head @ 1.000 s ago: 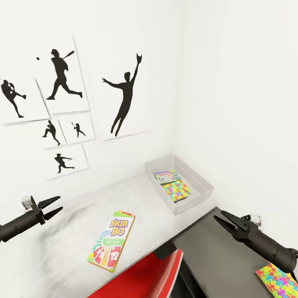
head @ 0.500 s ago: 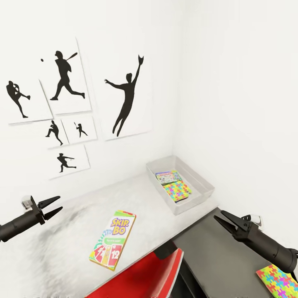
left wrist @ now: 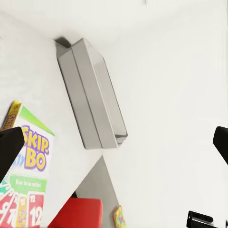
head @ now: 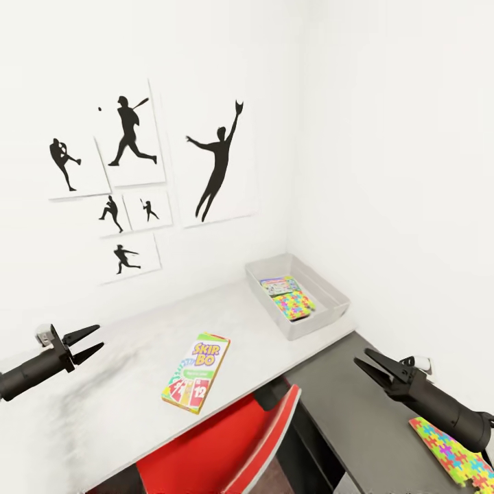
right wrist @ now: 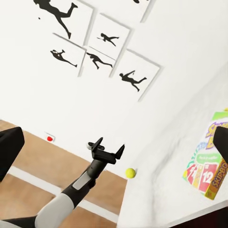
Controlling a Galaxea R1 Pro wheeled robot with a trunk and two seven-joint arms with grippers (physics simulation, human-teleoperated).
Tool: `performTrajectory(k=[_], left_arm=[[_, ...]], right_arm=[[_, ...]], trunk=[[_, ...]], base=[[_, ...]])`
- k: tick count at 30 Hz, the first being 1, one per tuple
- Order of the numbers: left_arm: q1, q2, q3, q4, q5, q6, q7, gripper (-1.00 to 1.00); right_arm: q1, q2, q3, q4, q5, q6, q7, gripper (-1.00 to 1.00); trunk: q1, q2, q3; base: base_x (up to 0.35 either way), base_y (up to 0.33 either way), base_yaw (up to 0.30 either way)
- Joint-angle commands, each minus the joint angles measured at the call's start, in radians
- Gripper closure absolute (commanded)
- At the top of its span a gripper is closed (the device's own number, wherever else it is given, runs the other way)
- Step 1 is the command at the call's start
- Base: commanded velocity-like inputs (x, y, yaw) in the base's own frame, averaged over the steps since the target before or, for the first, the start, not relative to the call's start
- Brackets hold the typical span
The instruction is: Put all the toys in the child's room - the three board games (two on the bed and one on the table), the two jigsaw puzzles on the table, and the tennis ball on the table - inside the toy box on the table in the child's room.
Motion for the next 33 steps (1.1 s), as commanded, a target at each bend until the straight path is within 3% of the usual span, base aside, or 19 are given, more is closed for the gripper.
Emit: performTrajectory(k=[1, 33], left_arm=[[-0.001, 0.000, 0.001, 0.000, 0.001, 0.009, -0.002, -1.00], [-0.001, -0.005, 0.001, 0.000, 0.001, 0.009, -0.002, -1.00]], right_arm=[[-0.001, 0.000, -0.001, 0.000, 0.004, 0.003, 0.005, -1.00], [-0.001, 0.000, -0.004, 0.001, 0.004, 0.003, 0.005, -1.00]], trunk=[[0.000, -0.002, -0.001], [0.000, -0.002, 0.051]], base=[[-0.063, 0.000, 0.069], [-0.005, 0.000, 0.093]])
